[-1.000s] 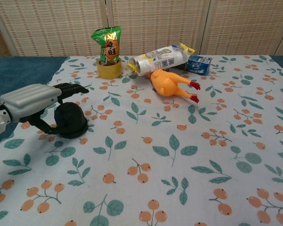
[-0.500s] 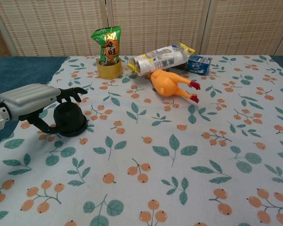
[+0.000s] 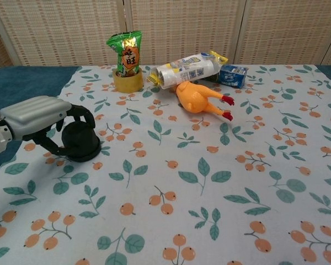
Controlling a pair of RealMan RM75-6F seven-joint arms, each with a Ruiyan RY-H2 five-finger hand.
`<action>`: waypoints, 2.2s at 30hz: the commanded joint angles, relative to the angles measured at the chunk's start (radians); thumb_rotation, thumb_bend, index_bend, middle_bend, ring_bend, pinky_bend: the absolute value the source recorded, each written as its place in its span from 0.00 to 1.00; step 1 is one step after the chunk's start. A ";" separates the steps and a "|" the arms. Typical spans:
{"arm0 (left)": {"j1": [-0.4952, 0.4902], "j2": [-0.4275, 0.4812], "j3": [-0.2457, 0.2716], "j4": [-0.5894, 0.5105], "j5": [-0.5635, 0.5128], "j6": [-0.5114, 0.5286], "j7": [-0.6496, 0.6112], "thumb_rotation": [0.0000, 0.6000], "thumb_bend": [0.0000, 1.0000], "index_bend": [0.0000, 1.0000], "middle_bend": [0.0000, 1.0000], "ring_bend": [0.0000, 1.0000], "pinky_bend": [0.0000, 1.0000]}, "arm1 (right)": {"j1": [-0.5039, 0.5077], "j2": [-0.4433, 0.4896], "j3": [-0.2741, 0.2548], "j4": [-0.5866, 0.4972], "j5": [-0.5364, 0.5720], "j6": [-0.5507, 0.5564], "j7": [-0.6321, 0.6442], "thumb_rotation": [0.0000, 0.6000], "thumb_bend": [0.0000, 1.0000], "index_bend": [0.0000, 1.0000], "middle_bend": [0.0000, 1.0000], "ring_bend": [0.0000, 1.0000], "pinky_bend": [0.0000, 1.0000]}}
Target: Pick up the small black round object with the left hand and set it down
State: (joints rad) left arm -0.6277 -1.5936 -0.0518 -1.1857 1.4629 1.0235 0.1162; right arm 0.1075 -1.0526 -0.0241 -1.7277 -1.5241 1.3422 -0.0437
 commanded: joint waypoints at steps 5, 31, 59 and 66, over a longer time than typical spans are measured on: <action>0.007 -0.026 0.002 0.039 0.017 0.037 -0.011 1.00 0.48 0.57 0.68 0.65 0.69 | 0.001 -0.001 0.000 0.000 0.001 -0.002 -0.002 1.00 0.09 0.00 0.00 0.00 0.00; 0.023 -0.076 -0.025 0.122 0.092 0.216 -0.247 1.00 0.70 0.77 0.88 0.83 0.87 | 0.003 -0.001 0.002 0.000 0.007 -0.005 -0.002 1.00 0.09 0.00 0.00 0.00 0.00; 0.086 0.042 -0.002 0.143 -0.027 0.066 -0.257 1.00 0.41 0.00 0.00 0.02 0.37 | 0.000 0.001 -0.004 -0.012 -0.001 -0.002 -0.011 1.00 0.09 0.00 0.00 0.00 0.00; 0.099 0.036 -0.023 0.155 -0.020 0.124 -0.277 1.00 0.35 0.00 0.00 0.00 0.20 | -0.002 0.006 -0.005 -0.016 -0.001 0.000 -0.009 1.00 0.09 0.00 0.00 0.00 0.00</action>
State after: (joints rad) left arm -0.5324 -1.5561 -0.0683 -1.0350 1.4423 1.1363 -0.1653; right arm 0.1052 -1.0464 -0.0285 -1.7436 -1.5248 1.3423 -0.0530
